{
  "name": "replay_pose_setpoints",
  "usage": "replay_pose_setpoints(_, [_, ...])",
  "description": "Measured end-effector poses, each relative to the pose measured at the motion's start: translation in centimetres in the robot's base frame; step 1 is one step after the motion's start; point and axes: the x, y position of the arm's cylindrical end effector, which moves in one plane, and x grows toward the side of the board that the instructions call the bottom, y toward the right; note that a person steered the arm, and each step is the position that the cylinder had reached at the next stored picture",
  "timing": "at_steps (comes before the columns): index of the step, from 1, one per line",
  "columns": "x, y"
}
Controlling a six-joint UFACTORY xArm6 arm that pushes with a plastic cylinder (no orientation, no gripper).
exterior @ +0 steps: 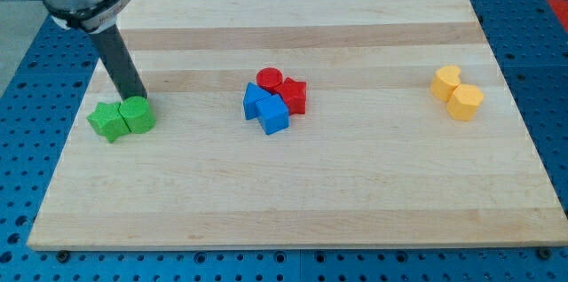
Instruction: Push the green circle and the green star down a bit
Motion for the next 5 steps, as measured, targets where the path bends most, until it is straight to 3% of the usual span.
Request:
replay_pose_setpoints(3, [6.8,0.1])
replay_pose_setpoints(5, [7.5,1.5])
